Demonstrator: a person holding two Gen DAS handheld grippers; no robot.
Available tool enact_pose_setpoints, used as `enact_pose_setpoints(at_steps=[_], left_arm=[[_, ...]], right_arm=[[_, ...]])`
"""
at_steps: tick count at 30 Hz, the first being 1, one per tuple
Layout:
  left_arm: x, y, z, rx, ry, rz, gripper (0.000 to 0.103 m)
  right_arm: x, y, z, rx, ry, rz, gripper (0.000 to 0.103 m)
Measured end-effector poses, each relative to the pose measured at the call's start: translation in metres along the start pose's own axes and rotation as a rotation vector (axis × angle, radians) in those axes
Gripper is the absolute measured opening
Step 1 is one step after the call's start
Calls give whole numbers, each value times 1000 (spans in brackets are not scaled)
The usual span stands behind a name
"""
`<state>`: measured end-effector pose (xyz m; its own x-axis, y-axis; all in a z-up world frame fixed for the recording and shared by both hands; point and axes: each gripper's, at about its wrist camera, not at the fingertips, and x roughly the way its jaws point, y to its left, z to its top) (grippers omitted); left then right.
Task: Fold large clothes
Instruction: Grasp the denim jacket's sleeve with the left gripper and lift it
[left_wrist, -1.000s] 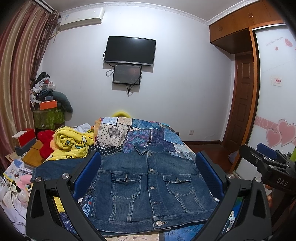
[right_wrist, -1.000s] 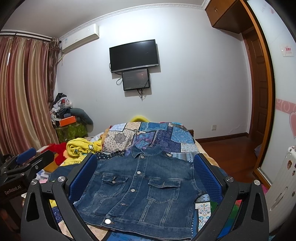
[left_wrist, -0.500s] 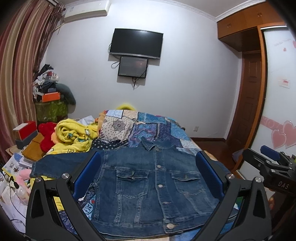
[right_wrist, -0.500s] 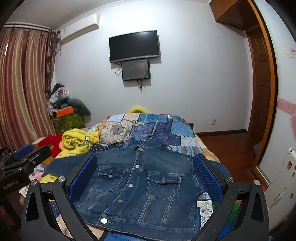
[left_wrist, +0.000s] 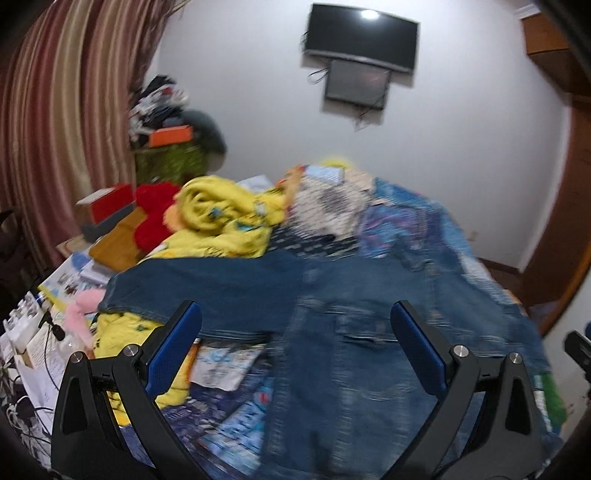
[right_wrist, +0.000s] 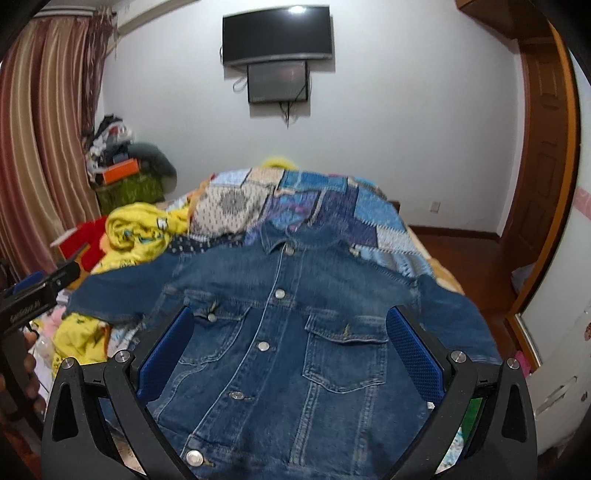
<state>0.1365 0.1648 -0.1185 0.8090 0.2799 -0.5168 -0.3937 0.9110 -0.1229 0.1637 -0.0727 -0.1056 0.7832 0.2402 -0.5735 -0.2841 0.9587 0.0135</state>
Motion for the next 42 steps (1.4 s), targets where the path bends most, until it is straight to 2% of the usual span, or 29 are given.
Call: enact_pose_setpoints(at_steps=[4, 6, 12, 17, 19, 21, 22, 26, 30, 33, 34, 35, 37, 42], left_arm=[[43, 38, -2, -19, 40, 68, 103], [64, 56, -5, -31, 82, 59, 103], [130, 110, -27, -97, 274, -16, 103], [174, 146, -49, -190, 396, -133, 102], [186, 156, -55, -237, 421, -166, 98], [196, 168, -59, -282, 442, -204, 88], [202, 173, -61, -306, 454, -214, 87], [216, 192, -65, -403, 461, -212, 82], [222, 207, -64, -478, 457, -168, 59], [218, 213, -59, -499, 454, -124, 36], [215, 214, -56, -491, 447, -110, 32], [210, 213, -51, -467, 435, -89, 25], [203, 209, -39, -404, 402, -50, 19], [181, 179, 3, -228, 296, 31, 12]], right_arm=[[27, 2, -3, -6, 63, 1, 103], [40, 3, -2, -12, 92, -5, 103], [75, 0, -8, -4, 158, -49, 103], [101, -6, -11, -2, 229, -106, 103], [108, -8, -13, 7, 265, -95, 103], [114, -10, -14, 19, 295, -78, 103], [115, -11, -15, 25, 303, -76, 103], [120, -13, -14, 41, 315, -62, 103], [121, -11, -14, 38, 318, -56, 103], [119, -10, -13, 32, 307, -57, 103], [117, -10, -12, 30, 300, -57, 103], [113, -10, -11, 29, 287, -55, 103], [109, -9, -9, 28, 274, -54, 103], [98, -13, -4, 33, 245, -46, 103]])
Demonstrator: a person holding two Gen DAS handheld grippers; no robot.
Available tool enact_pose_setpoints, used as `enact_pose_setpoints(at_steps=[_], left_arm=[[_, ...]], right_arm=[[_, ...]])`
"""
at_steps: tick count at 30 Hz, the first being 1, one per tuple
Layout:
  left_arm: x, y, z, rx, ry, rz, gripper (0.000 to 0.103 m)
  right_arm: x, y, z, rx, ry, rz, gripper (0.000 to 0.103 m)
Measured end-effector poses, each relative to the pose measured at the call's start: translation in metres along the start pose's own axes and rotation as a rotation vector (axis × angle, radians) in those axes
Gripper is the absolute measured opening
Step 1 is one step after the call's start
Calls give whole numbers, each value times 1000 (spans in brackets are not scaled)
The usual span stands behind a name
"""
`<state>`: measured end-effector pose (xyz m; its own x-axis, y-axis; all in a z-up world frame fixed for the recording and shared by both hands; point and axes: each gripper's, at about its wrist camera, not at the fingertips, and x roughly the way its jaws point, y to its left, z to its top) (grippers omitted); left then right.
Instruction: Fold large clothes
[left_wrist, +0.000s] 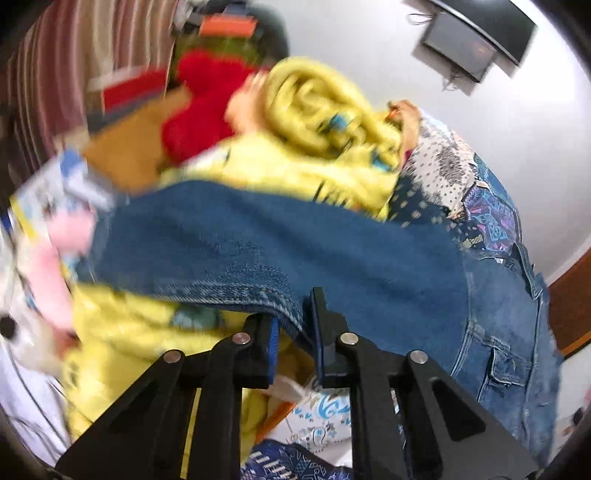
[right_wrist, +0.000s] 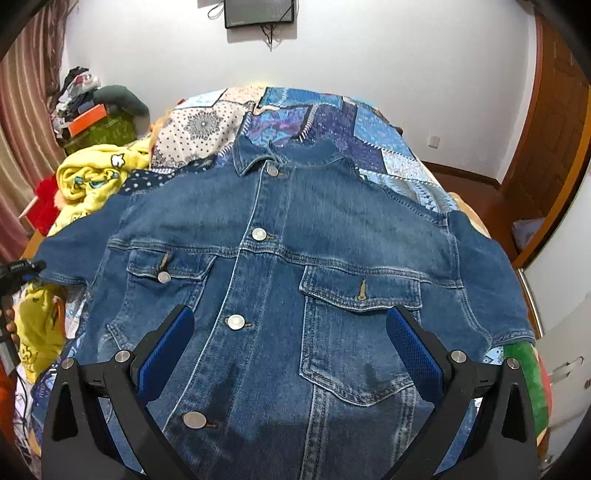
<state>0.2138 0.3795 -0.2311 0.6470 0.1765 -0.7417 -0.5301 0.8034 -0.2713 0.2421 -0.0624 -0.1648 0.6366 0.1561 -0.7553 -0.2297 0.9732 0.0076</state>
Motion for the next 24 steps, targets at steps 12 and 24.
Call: enact_pose_setpoints(at_steps=[12, 24], left_arm=[[-76, -168, 35, 317, -227, -161, 6], [-10, -305, -83, 574, 135, -357, 4]], right_arm=[[-31, -34, 0, 87, -78, 4, 103], [-40, -64, -15, 125, -85, 26, 103]])
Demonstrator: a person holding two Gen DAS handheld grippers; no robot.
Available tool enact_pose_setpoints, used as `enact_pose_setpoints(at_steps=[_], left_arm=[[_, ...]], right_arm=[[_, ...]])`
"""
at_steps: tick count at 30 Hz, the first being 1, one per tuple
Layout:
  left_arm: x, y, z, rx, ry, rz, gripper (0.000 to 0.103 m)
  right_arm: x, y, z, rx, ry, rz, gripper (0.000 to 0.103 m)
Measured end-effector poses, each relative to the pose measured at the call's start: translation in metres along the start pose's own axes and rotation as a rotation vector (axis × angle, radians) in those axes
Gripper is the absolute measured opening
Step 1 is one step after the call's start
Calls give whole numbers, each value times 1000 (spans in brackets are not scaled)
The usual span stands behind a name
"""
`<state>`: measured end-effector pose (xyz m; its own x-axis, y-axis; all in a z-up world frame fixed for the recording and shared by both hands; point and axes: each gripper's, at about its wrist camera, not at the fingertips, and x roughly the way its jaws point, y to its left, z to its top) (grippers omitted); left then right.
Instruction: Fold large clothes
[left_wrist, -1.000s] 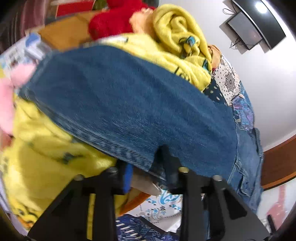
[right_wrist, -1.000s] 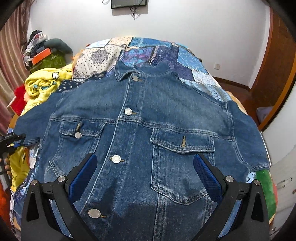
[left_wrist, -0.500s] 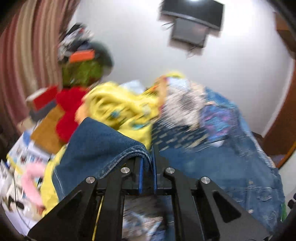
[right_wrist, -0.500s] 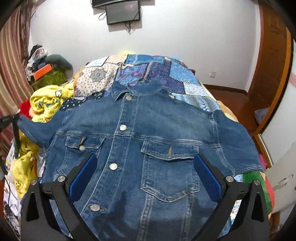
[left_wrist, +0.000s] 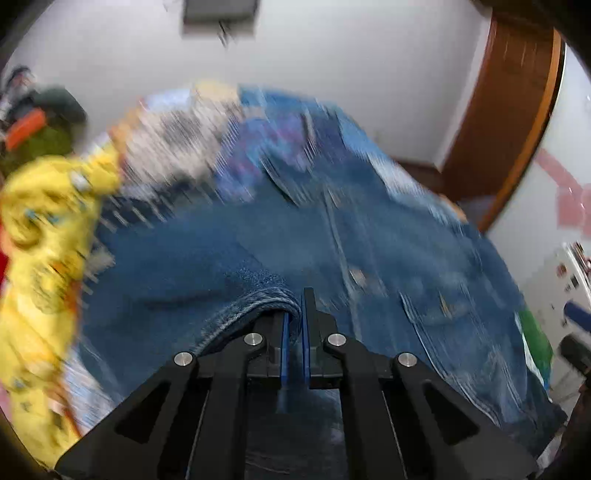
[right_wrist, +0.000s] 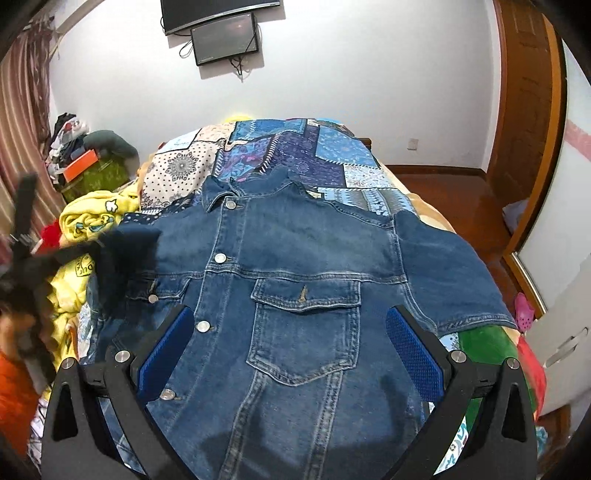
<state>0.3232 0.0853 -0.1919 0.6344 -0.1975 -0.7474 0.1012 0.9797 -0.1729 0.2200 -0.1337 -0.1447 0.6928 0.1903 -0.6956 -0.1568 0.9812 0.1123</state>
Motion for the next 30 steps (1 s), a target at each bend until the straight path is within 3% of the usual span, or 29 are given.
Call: enact_pose_setpoints(at_steps=[3, 7, 10, 12, 14, 16, 21, 25, 30], left_arm=[[31, -18, -20, -1, 98, 1, 5], [46, -18, -32, -20, 163, 15, 5], [43, -13, -38, -49, 192, -16, 14], [32, -10, -44, -72, 198, -34, 39], [15, -4, -46, -103, 166, -45, 50], [-12, 6, -49, -135, 106, -69, 52], [-56, 56, -51, -270, 0, -44, 70], [-62, 108, -63, -418, -13, -27, 70], [-46, 161, -92, -625, 20, -101, 70]], right_arm=[[-4, -6, -2, 6, 2, 8, 103], [-10, -14, -4, 6, -9, 3, 103], [-11, -18, -5, 13, -9, -8, 103], [-12, -22, -6, 22, -7, -9, 103], [-13, -22, -6, 28, -7, -6, 103], [-14, -21, -7, 22, -10, -6, 103], [-15, -13, -6, -5, -12, -11, 103], [-11, -6, -7, -24, -6, -12, 103], [-1, 2, -8, -57, 13, -29, 103]])
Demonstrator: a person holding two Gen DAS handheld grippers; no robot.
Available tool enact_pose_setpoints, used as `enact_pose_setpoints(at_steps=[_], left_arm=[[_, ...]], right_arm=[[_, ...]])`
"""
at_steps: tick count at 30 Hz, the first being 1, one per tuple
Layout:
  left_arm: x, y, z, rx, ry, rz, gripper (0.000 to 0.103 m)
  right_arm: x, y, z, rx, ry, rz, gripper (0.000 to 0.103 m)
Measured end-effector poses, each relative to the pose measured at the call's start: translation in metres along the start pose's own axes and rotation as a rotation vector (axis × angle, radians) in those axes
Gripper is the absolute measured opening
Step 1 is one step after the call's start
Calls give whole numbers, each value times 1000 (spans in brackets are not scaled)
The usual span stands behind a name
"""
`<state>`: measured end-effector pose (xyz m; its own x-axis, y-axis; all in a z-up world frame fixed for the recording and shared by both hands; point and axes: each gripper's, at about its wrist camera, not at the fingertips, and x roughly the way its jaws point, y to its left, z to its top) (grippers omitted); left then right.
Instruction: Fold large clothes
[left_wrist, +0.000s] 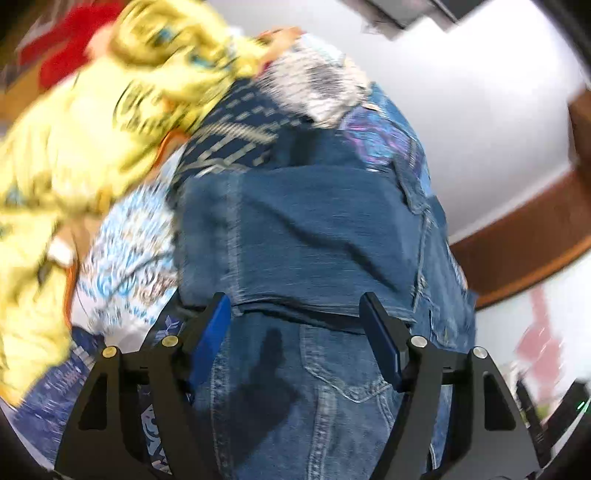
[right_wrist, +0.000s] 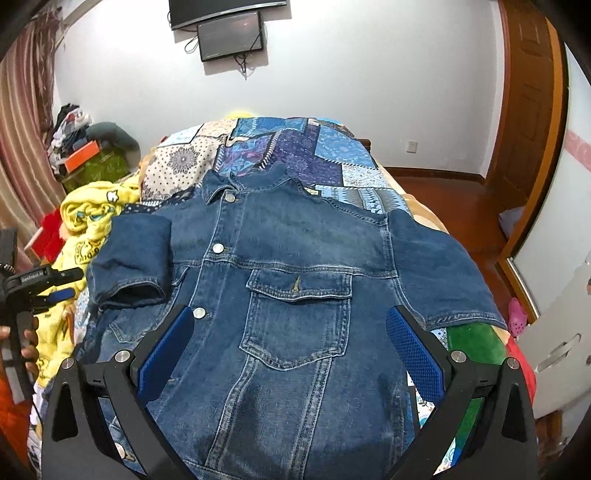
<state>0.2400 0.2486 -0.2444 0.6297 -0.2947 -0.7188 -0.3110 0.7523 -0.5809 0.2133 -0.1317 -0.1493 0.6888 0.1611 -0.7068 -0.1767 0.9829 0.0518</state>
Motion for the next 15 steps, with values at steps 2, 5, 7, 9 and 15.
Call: enact_pose_setpoints(at_steps=[2, 5, 7, 9, 15], left_arm=[[12, 21, 0, -90, 28, -38, 70], [30, 40, 0, -185, 71, -96, 70], [45, 50, 1, -241, 102, -111, 70], [54, 56, 3, -270, 108, -115, 70], [59, 61, 16, -297, 54, -94, 53]], right_arm=[[5, 2, 0, -6, 10, -7, 103], [9, 3, 0, -8, 19, -14, 103], [12, 3, 0, -8, 26, -20, 103], [17, 3, 0, -9, 35, -26, 103], [22, 3, -1, -16, 50, -36, 103]])
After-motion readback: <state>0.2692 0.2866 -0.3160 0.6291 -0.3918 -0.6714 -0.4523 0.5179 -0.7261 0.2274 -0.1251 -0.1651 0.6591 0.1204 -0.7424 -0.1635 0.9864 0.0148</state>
